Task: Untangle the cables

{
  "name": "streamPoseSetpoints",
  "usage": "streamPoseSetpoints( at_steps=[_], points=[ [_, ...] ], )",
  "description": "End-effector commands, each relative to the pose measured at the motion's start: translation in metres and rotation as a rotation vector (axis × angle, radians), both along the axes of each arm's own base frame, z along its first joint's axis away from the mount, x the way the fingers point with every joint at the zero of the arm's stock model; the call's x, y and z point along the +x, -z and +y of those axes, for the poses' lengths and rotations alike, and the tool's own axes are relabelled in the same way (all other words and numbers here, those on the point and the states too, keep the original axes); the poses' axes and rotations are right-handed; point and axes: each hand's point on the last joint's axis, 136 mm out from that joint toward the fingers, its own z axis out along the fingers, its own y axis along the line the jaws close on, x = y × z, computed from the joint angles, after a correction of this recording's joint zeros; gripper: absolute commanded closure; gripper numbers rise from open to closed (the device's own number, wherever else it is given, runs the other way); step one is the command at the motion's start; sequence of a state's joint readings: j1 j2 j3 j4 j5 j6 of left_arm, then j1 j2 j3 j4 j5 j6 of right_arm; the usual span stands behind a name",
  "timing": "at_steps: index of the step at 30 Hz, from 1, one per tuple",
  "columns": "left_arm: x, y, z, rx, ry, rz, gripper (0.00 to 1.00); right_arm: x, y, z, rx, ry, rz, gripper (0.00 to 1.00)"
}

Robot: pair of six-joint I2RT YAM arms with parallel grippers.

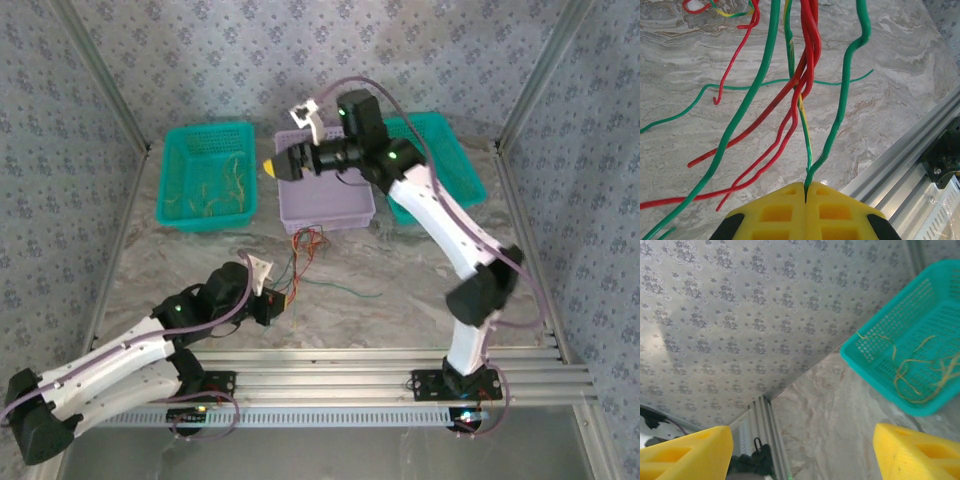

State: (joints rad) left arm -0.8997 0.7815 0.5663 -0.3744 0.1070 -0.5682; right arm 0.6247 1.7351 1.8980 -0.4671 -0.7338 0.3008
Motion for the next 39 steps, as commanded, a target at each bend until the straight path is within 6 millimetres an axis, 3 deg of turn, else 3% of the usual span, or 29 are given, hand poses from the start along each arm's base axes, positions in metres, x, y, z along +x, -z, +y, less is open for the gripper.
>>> streamPoseSetpoints(
  at_steps=[1, 7, 8, 13, 21, 32, 39],
  points=[
    [0.009, -0.033, -0.015, -0.072, 0.014, -0.076, 1.0, -0.007, 0.034, -0.03, -0.077, 0.077, -0.067, 0.24],
    [0.014, -0.057, -0.021, -0.144, 0.005, -0.122, 1.0, -0.068, 0.09, -0.057, -0.068, 0.038, 0.012, 0.27],
    [0.014, -0.061, -0.021, -0.162, -0.001, -0.128, 1.0, -0.079, 0.107, -0.061, -0.084, 0.029, 0.031, 0.29],
    [0.017, -0.069, -0.024, -0.203, -0.013, -0.132, 1.0, -0.106, 0.138, -0.065, -0.038, 0.001, 0.062, 0.32],
    [0.02, -0.072, -0.035, -0.254, -0.016, -0.106, 1.0, -0.099, 0.168, -0.058, -0.006, 0.056, 0.087, 0.4],
    [0.019, -0.076, -0.041, -0.3, -0.008, -0.087, 1.0, -0.077, 0.182, -0.035, -0.017, 0.104, 0.053, 0.41],
    [0.017, -0.081, -0.045, -0.335, 0.006, -0.081, 1.0, -0.077, 0.186, -0.018, -0.012, 0.088, 0.054, 0.46]
  ],
)
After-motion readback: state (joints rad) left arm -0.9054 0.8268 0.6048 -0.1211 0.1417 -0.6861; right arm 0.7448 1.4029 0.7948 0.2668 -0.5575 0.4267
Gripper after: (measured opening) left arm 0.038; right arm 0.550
